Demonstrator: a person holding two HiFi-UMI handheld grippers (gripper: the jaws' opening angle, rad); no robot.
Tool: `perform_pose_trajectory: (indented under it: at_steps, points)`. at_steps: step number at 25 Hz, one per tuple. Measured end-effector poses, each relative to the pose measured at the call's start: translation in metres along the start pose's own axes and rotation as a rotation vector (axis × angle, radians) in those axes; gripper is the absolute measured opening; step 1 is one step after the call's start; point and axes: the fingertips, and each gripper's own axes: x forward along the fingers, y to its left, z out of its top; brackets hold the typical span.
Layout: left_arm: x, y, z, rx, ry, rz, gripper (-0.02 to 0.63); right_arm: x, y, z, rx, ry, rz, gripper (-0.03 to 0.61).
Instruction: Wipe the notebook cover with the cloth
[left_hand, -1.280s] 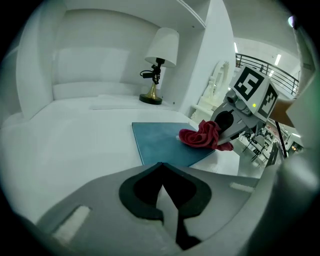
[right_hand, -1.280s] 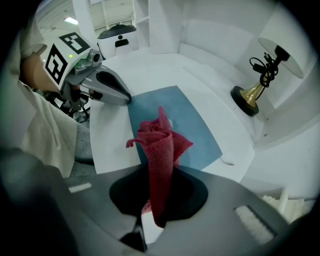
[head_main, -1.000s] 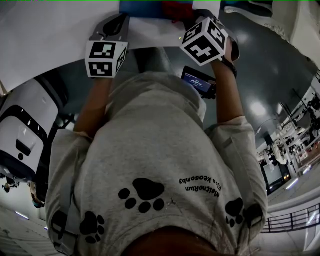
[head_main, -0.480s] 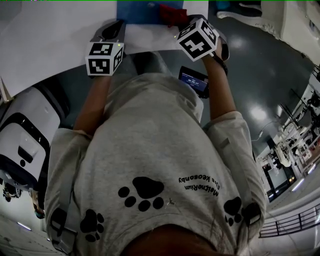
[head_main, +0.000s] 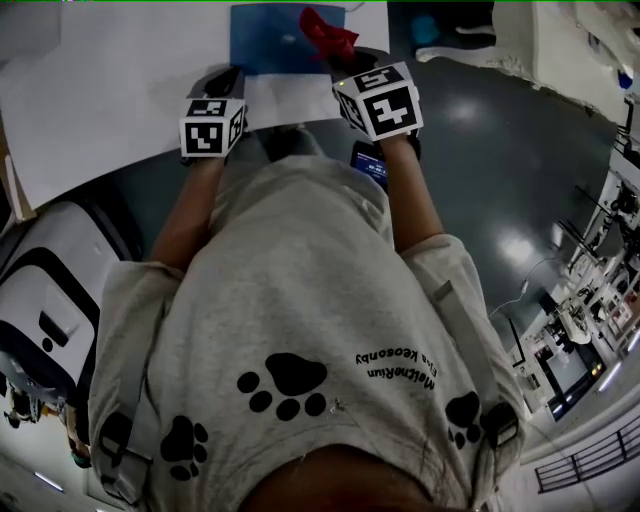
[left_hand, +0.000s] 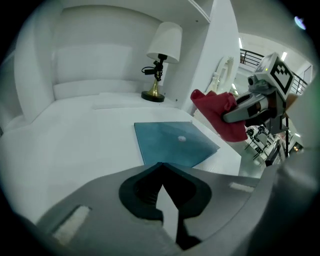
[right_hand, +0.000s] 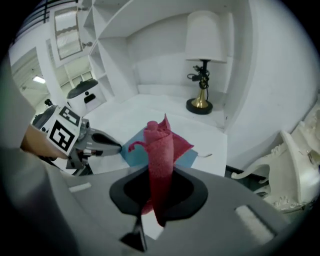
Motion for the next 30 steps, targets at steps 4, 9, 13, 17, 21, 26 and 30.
perform_pose_trajectory:
  at_steps: [4,9,13,17,21,26,30]
  points:
    - [-0.010,-0.005,0.027,0.025,-0.060,0.020,-0.003,-0.021,-0.003,0.034,0.001,-0.144,-0.068,0.046]
    - [-0.035,-0.014,0.081,0.060,-0.207,0.045,-0.003,-0.050,-0.004,0.070,-0.013,-0.298,-0.161,0.046]
    - [-0.062,-0.025,0.128,0.087,-0.342,0.061,-0.003,-0.073,-0.011,0.093,-0.010,-0.411,-0.230,0.046]
    - [-0.098,-0.041,0.177,0.150,-0.496,0.071,-0.003,-0.099,-0.015,0.115,0.007,-0.528,-0.275,0.046]
    - [-0.137,-0.061,0.218,0.224,-0.645,0.075,-0.003,-0.126,-0.012,0.135,0.013,-0.635,-0.308,0.046]
    - [-0.179,-0.080,0.252,0.269,-0.787,0.085,-0.003,-0.161,-0.003,0.157,-0.011,-0.752,-0.337,0.046]
    - [-0.202,-0.088,0.266,0.286,-0.863,0.090,-0.003,-0.183,0.005,0.168,-0.032,-0.822,-0.354,0.046]
